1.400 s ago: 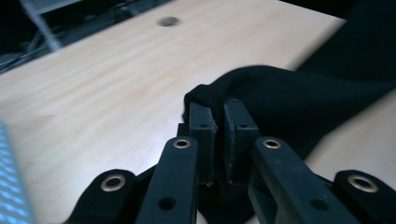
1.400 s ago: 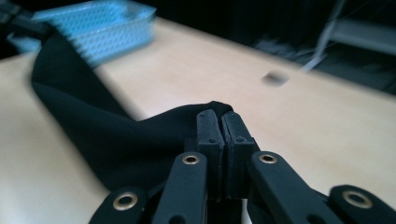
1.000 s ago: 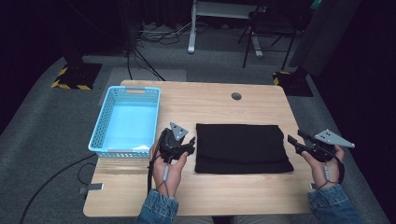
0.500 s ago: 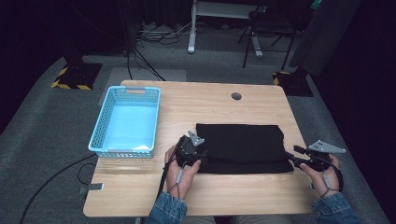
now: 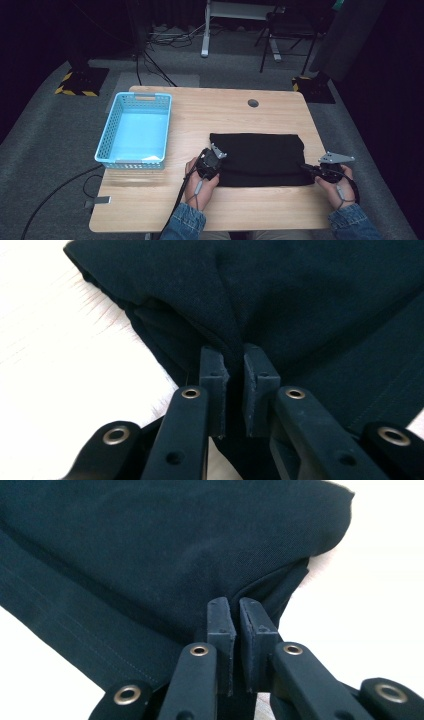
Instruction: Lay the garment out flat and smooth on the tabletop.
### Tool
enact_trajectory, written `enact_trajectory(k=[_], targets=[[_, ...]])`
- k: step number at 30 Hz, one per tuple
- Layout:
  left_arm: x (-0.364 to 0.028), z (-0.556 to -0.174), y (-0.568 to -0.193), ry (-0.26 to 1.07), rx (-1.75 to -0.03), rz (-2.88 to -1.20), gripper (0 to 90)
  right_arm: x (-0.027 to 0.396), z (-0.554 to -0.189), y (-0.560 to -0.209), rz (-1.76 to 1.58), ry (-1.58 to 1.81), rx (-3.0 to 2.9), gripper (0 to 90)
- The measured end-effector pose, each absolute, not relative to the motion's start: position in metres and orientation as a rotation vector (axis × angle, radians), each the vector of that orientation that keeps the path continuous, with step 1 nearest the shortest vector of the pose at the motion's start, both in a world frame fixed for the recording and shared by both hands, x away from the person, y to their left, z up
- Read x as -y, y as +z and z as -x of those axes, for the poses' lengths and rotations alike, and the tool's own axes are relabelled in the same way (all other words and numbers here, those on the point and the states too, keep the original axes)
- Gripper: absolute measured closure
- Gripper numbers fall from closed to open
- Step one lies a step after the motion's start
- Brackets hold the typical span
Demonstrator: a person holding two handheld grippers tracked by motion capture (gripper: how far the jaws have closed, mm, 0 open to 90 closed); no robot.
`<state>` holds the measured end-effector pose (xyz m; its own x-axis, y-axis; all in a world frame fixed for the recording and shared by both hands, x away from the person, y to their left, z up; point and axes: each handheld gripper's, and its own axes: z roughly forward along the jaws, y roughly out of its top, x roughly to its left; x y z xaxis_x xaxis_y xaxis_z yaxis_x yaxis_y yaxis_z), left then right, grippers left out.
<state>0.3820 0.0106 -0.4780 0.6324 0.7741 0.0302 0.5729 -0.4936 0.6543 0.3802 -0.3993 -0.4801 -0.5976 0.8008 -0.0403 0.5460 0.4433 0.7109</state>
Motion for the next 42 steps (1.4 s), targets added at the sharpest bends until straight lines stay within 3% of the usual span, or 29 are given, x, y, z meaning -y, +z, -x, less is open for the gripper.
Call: enact_trajectory(k=[15, 21, 24, 25, 27, 28, 29, 30, 31, 34, 42], targets=[[-0.028, -0.331, -0.426, 0.514, -0.938, -2.112, 81.6, 0.403, -0.333, -0.423, -0.971, 1.121, -2.212, 85.2], [-0.028, -0.308, -0.414, 0.461, -0.825, -2.160, 79.5, 0.400, -0.318, -0.409, -0.901, 1.159, -2.302, 85.4], [-0.019, -0.313, -0.415, 0.314, -0.724, -2.299, 81.3, 0.397, -0.316, -0.402, -0.852, 1.162, -2.431, 86.2], [-0.019, -0.324, -0.412, 0.339, -0.745, -2.271, 81.6, 0.392, -0.321, -0.401, -0.818, 1.182, -2.528, 86.9], [-0.032, -0.357, -0.398, 0.507, -0.960, -2.016, 78.6, 0.384, -0.347, -0.394, -0.771, 1.241, -2.446, 87.3], [-0.043, -0.374, -0.392, 0.651, -1.109, -1.805, 60.6, 0.386, -0.363, -0.391, -0.839, 1.256, -2.283, 82.2], [-0.048, -0.386, -0.387, 0.678, -1.173, -1.779, 53.8, 0.393, -0.382, -0.393, -1.001, 1.347, -2.028, 60.4], [-0.049, -0.394, -0.380, 0.610, -1.179, -1.816, 48.2, 0.399, -0.395, -0.396, -1.147, 1.384, -1.855, 51.3], [-0.048, -0.394, -0.374, 0.593, -1.141, -1.834, 35.9, 0.399, -0.398, -0.398, -1.153, 1.319, -1.862, 49.2], [-0.044, -0.381, -0.374, 0.704, -1.105, -1.886, 32.9, 0.393, -0.383, -0.400, -1.082, 1.300, -1.941, 43.3], [-0.036, -0.379, -0.425, 0.569, -1.149, -1.994, 33.5, 0.382, -0.379, -0.432, -1.053, 1.287, -2.106, 39.9]])
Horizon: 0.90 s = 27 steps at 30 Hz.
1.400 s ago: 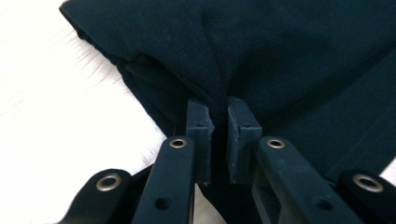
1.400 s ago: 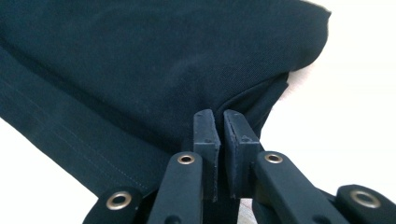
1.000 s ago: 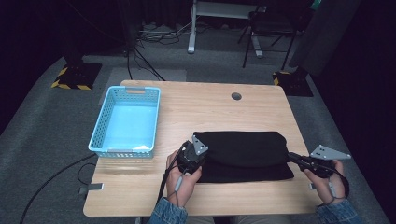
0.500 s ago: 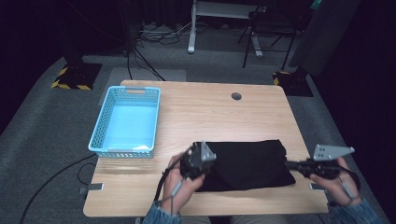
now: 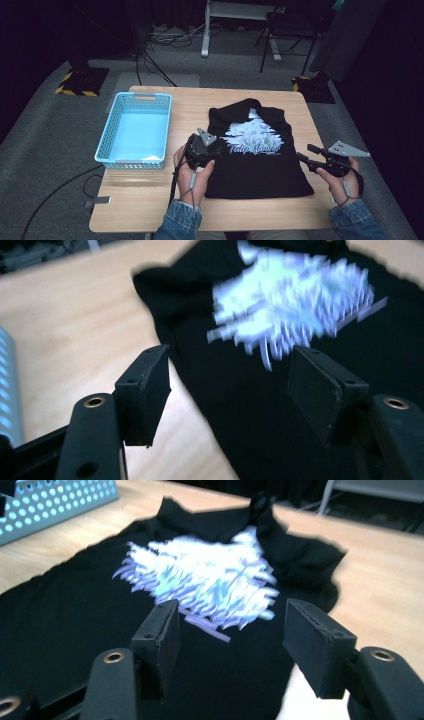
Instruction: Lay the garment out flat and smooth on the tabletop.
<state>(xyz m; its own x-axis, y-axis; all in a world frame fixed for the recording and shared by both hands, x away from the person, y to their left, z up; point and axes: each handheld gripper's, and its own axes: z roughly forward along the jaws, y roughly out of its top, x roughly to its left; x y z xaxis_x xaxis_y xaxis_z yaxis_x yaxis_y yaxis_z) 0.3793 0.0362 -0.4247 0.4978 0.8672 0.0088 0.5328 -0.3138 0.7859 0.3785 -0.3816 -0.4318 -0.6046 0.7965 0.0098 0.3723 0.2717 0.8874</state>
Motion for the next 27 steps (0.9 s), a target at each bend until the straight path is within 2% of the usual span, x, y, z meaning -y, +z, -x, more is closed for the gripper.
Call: enact_trajectory(k=[12, 20, 27], targets=[[-0.026, -0.392, -0.474, 0.496, -1.179, -2.137, 33.1, 0.376, -0.392, -0.467, -1.125, 1.169, -2.221, 37.8], [-0.016, -0.400, -0.492, 0.450, -1.147, -2.226, 30.9, 0.368, -0.408, -0.489, -1.121, 1.056, -2.324, 37.2], [-0.019, -0.403, -0.495, 0.415, -1.142, -2.192, 29.1, 0.366, -0.414, -0.497, -1.142, 1.013, -2.380, 34.1]])
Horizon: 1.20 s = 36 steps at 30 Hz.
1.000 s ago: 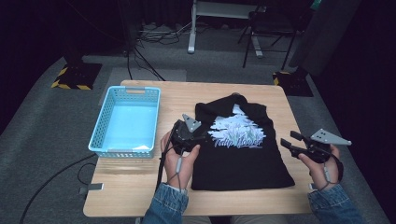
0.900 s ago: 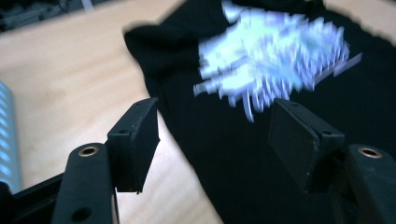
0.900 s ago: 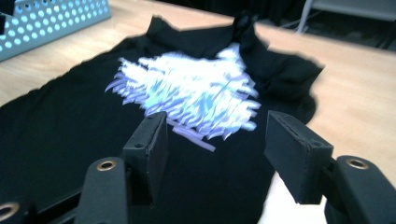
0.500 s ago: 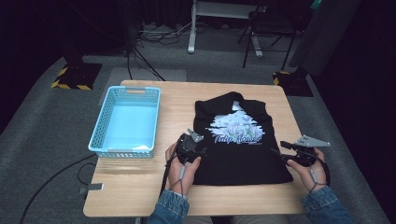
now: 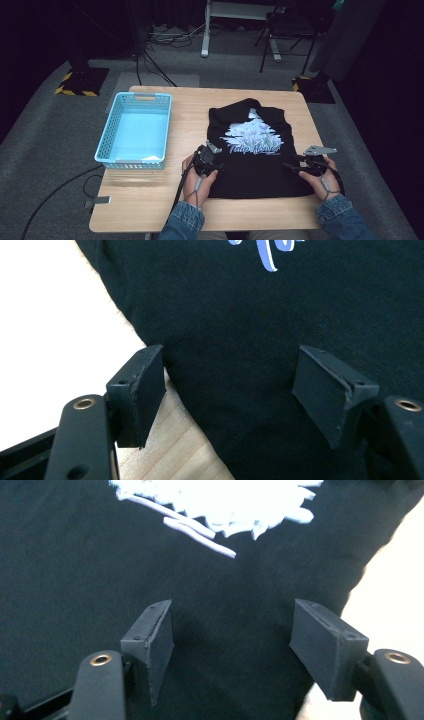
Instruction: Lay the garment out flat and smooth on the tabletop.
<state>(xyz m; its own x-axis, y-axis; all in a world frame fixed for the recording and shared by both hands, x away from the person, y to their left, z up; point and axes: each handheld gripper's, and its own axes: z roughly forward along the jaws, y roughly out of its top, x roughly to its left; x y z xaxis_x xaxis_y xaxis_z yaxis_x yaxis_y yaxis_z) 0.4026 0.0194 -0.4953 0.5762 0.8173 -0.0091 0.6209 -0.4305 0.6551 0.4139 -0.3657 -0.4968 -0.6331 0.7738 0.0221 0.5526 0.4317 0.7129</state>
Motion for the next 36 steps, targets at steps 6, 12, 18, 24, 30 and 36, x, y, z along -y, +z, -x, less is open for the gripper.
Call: enact_trajectory(k=[6, 12, 18, 24, 30, 36], targets=[[-0.022, -0.394, -0.501, 0.440, -1.114, -2.139, 29.8, 0.364, -0.409, -0.499, -1.125, 1.001, -2.372, 33.7], [-0.024, -0.384, -0.503, 0.448, -1.088, -2.127, 30.1, 0.365, -0.398, -0.501, -1.124, 1.025, -2.344, 33.5], [-0.025, -0.366, -0.505, 0.449, -1.071, -2.118, 30.4, 0.367, -0.383, -0.502, -1.128, 1.031, -2.336, 33.5], [-0.026, -0.344, -0.505, 0.442, -1.047, -2.128, 30.6, 0.367, -0.367, -0.503, -1.121, 1.039, -2.337, 33.3], [-0.027, -0.322, -0.505, 0.431, -1.023, -2.137, 31.0, 0.367, -0.347, -0.502, -1.106, 1.027, -2.360, 33.4], [-0.028, -0.302, -0.504, 0.411, -0.996, -2.158, 31.1, 0.367, -0.326, -0.500, -1.099, 1.004, -2.390, 33.3]])
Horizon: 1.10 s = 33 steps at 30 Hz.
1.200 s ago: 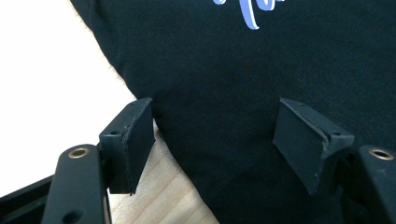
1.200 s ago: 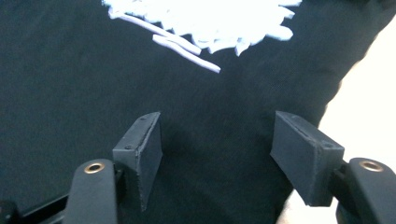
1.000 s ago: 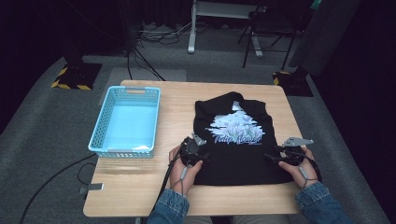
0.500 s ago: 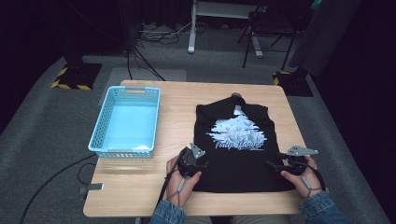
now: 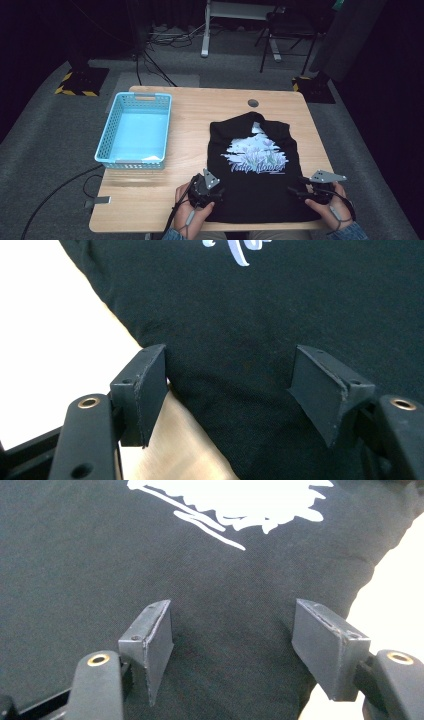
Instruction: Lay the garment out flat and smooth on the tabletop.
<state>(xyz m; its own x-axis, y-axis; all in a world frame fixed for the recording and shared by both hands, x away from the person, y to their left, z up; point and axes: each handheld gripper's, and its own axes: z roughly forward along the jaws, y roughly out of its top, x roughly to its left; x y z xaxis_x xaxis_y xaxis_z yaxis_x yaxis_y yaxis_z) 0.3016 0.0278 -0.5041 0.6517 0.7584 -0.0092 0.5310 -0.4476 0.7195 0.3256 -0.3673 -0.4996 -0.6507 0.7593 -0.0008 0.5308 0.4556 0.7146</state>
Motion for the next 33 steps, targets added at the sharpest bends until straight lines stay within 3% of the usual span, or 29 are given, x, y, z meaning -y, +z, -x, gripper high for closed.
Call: enact_trajectory(k=[4, 6, 10, 14, 25, 33], targets=[[-0.027, -0.283, -0.493, 0.309, -0.999, -2.266, 33.6, 0.367, -0.303, -0.493, -1.065, 0.935, -2.488, 34.2], [-0.027, -0.279, -0.487, 0.250, -1.001, -2.299, 33.6, 0.366, -0.297, -0.489, -1.052, 0.906, -2.525, 39.0], [-0.027, -0.282, -0.477, 0.310, -0.989, -2.221, 28.3, 0.368, -0.295, -0.475, -1.015, 1.006, -2.421, 36.3], [-0.023, -0.303, -0.471, 0.399, -1.011, -2.162, 25.1, 0.369, -0.316, -0.471, -1.047, 1.062, -2.348, 32.9], [-0.006, -0.370, -0.484, 0.419, -1.072, -2.153, 23.5, 0.358, -0.380, -0.484, -1.090, 1.066, -2.351, 27.2], [0.003, -0.377, -0.497, 0.438, -1.065, -2.208, 24.7, 0.356, -0.395, -0.499, -1.127, 1.006, -2.394, 25.5]])
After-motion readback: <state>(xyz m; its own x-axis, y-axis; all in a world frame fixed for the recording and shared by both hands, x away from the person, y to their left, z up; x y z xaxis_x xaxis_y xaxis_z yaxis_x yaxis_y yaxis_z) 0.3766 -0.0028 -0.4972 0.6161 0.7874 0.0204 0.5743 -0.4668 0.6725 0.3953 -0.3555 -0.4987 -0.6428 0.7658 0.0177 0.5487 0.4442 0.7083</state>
